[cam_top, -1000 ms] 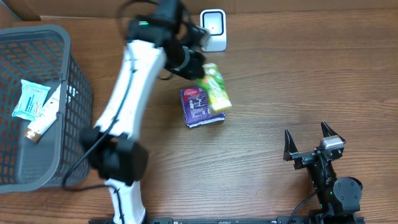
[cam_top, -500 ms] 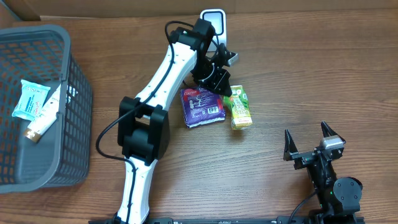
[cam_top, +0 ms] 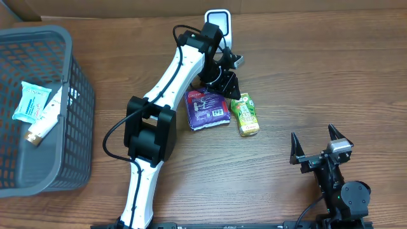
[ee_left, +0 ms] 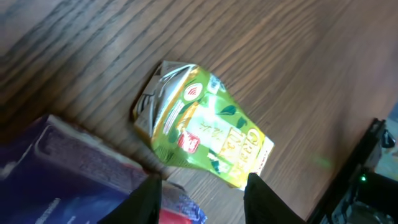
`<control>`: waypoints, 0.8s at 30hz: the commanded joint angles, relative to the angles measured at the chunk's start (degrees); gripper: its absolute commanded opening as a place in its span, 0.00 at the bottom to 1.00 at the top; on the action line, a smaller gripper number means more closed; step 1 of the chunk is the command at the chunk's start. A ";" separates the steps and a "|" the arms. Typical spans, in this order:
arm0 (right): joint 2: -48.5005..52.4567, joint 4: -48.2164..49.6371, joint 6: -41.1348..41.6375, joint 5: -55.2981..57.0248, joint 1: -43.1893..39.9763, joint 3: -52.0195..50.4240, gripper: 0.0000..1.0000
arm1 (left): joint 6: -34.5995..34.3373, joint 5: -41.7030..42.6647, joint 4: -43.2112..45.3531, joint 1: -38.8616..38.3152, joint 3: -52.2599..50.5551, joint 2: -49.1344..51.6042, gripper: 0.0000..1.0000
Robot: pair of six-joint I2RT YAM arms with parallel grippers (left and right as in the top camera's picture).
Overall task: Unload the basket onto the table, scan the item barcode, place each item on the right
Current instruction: 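Carry the green carton out and set it right of the purple pack, then reach the left gripper into the basket and grasp the white Pantene tube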
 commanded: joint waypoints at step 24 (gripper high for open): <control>-0.68 0.22 -0.17 0.37 0.28 -0.59 1.00 | -16.13 -24.63 -25.07 15.54 55.17 -18.27 0.70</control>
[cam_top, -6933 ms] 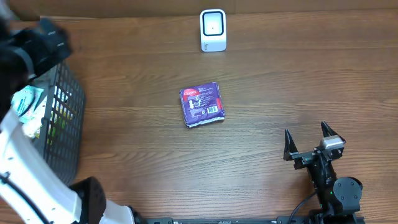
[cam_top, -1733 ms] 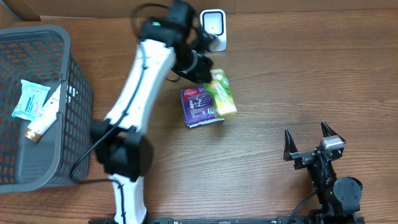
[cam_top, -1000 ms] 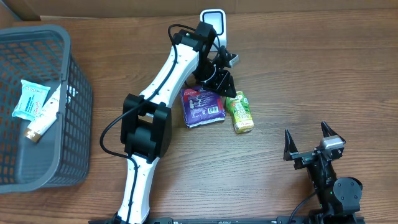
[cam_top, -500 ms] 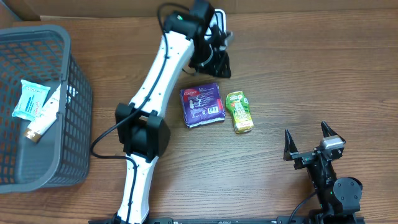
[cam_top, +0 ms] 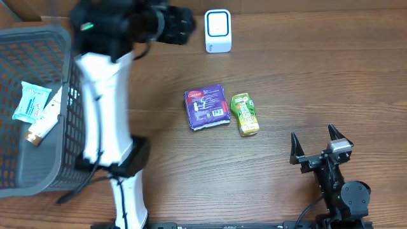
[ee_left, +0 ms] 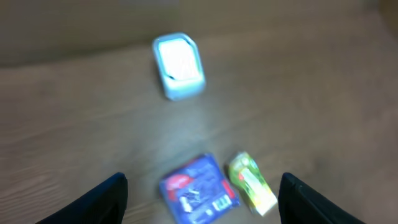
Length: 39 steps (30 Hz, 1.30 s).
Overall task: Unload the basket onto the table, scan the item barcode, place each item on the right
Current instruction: 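Reach the left gripper into the basket and grasp the white Pantene tube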
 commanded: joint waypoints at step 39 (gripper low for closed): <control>-0.68 0.22 -0.17 0.37 0.28 -0.59 1.00 | -2.21 -11.87 27.30 49.96 -58.80 -19.78 0.78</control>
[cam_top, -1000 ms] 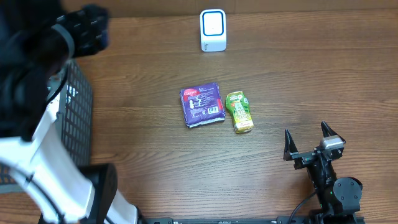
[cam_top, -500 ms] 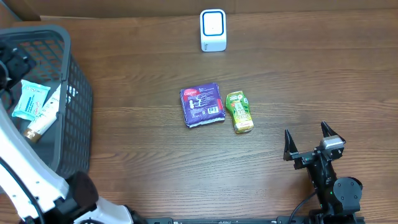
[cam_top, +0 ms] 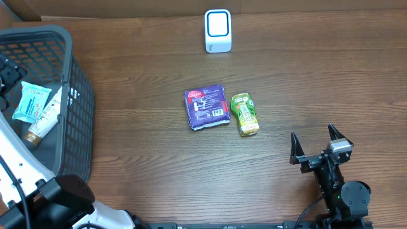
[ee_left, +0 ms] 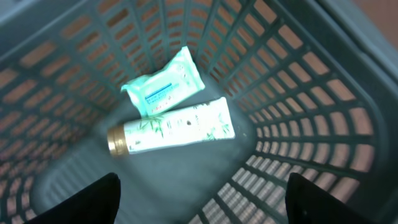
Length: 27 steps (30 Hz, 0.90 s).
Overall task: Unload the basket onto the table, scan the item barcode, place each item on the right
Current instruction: 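Reach the left gripper into the basket and grasp the white Pantene tube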
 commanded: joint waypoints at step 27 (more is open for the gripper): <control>-0.68 0.22 -0.17 0.39 0.28 -0.59 1.00 | 41.11 -1.90 23.87 1.95 -27.06 12.94 0.86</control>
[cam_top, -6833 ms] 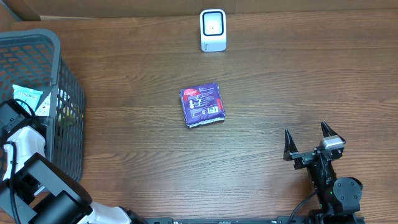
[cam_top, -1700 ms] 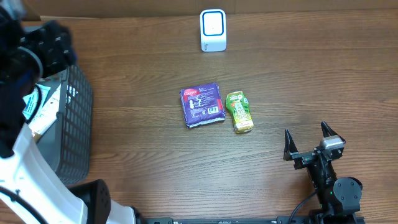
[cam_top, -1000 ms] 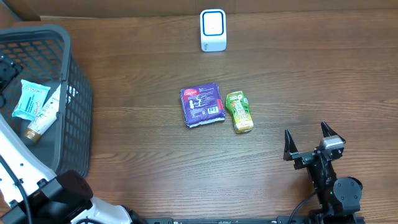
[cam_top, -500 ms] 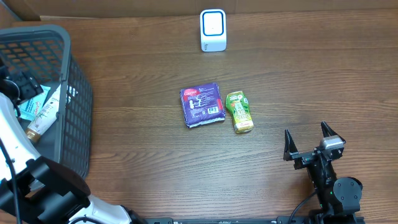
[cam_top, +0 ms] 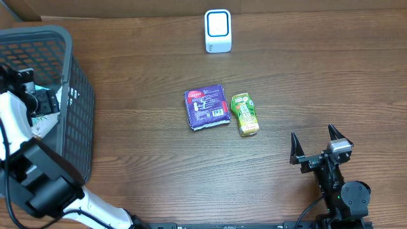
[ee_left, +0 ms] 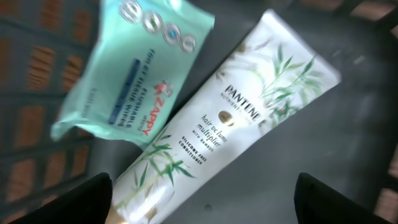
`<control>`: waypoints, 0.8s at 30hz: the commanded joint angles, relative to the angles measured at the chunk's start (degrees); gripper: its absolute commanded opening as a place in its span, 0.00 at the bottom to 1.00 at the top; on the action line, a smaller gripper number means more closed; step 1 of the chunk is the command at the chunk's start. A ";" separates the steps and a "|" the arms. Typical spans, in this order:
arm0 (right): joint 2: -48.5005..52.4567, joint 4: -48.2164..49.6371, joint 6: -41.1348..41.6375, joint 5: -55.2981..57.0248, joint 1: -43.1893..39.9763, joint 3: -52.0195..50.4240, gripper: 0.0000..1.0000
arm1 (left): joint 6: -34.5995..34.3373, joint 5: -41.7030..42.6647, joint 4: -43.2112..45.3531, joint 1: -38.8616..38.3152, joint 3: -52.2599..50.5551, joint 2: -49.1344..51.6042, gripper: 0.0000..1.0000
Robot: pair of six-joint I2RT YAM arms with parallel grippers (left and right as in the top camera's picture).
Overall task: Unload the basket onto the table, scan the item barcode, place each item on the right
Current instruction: 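Reach the left gripper into the basket and grasp the white Pantene tube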
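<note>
My left gripper (ee_left: 205, 211) is open, low inside the grey basket (cam_top: 38, 32), its dark fingertips (ee_left: 87, 198) wide apart. Just below it lies a white Pantene tube (ee_left: 224, 124) with bamboo print, slanted, with its lower end between the fingertips. A teal wipes packet (ee_left: 134, 81) lies against the tube's left side. In the overhead view the left arm (cam_top: 43, 102) reaches down into the basket and hides both. The white barcode scanner (cam_top: 217, 30) stands at the table's far edge. My right gripper (cam_top: 321, 149) rests open near the front right.
A purple packet (cam_top: 207, 107) and a green drink carton (cam_top: 245, 114) lie side by side mid-table. The basket's lattice walls (cam_top: 79, 114) rise round the left gripper on all sides.
My left gripper has come down closer to the basket floor; the tube and wipes packet now fill its view. Its jaws remain open. The right arm is unchanged.
My left gripper was by the green carton and purple packet near the scanner, holding nothing. Then it was raised and back from them. Then it was over the basket looking down at the tube and wipes, and now it is low over the tube.
</note>
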 commanded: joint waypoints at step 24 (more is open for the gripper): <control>-0.68 0.22 -0.15 0.39 0.28 -0.59 1.00 | -1.73 3.72 1.07 0.04 -0.04 12.24 0.04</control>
